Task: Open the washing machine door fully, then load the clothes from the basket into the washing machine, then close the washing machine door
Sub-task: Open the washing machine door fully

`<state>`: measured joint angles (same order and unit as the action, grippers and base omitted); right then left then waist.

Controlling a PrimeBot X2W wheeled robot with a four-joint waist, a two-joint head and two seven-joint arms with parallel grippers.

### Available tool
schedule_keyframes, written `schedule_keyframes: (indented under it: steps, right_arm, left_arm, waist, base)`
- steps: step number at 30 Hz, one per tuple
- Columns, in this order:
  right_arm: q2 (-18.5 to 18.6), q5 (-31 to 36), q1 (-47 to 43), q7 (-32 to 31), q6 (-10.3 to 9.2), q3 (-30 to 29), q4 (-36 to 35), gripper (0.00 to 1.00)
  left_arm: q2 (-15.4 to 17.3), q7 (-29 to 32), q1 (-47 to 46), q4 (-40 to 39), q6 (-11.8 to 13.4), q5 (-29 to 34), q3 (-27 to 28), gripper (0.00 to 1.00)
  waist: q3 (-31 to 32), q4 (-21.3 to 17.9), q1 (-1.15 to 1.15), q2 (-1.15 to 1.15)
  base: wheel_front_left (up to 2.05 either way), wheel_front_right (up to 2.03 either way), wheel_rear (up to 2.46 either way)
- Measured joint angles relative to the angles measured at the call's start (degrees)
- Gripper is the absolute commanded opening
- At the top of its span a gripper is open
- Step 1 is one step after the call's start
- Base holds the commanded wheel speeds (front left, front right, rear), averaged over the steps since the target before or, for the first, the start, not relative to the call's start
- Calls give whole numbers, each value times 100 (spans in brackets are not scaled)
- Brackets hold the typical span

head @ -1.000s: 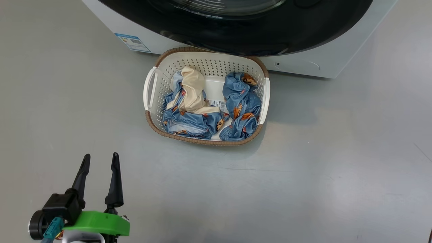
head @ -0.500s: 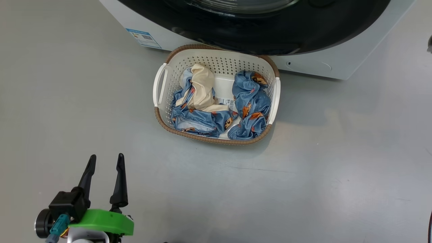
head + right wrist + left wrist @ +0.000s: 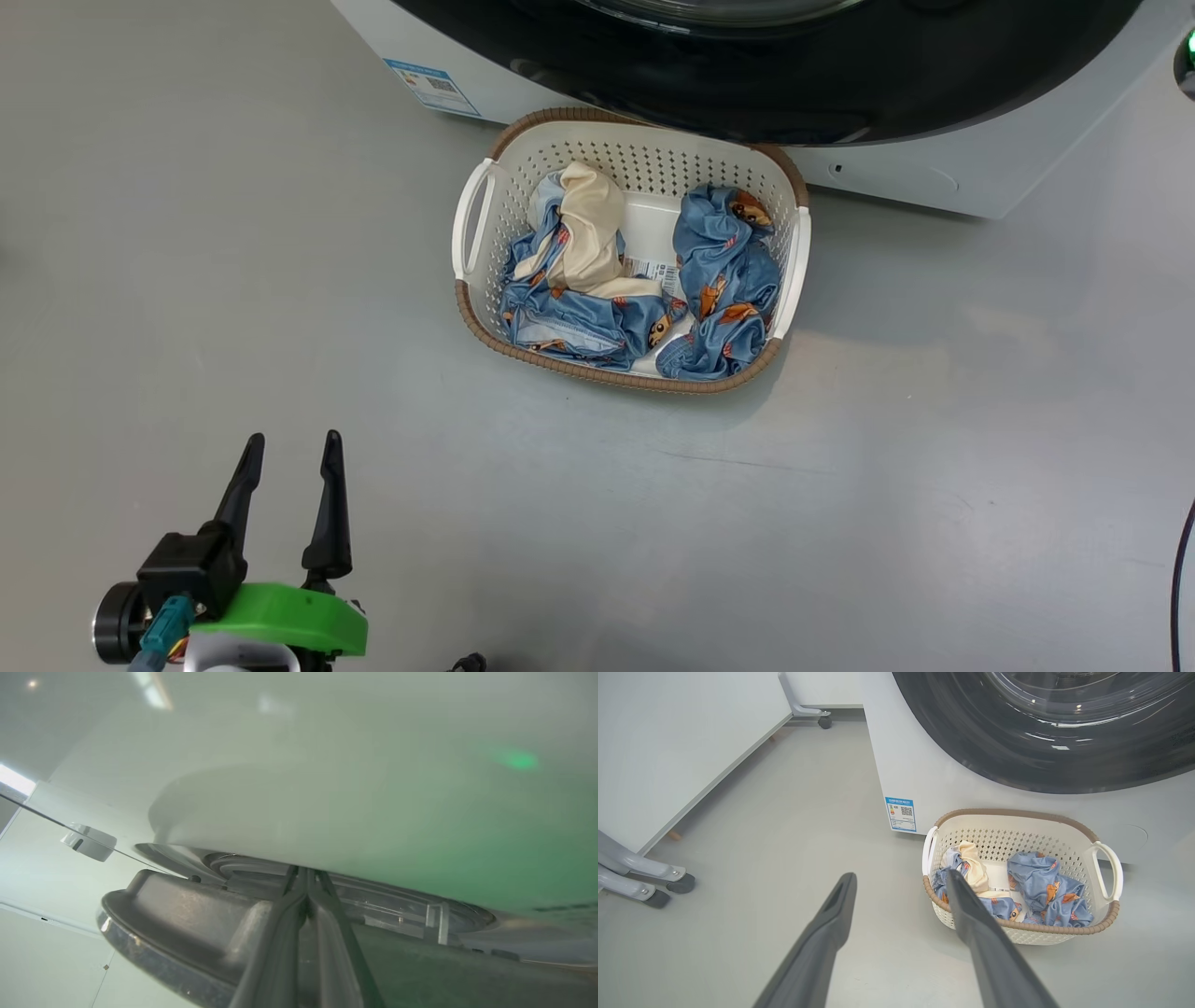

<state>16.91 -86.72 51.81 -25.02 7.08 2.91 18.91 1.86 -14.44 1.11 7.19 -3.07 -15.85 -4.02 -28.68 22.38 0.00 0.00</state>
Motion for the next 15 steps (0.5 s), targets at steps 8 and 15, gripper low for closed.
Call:
schedule_keyframes:
  steps: [8, 15]
  right_arm:
    - [15, -92, 183, -143, -1, 56, 115, 0]
    - [64, -203, 213, -367, -1, 118, 258, 0]
  left_arm:
    - [0, 0, 3, 35, -1, 40, 56, 100]
    - [-1, 0, 3, 37, -2, 71, 102, 100]
  waist:
    - [-48, 5, 0, 0]
    - [-73, -49, 0, 0]
  base:
    - [0, 0, 0]
    - [0, 0, 0]
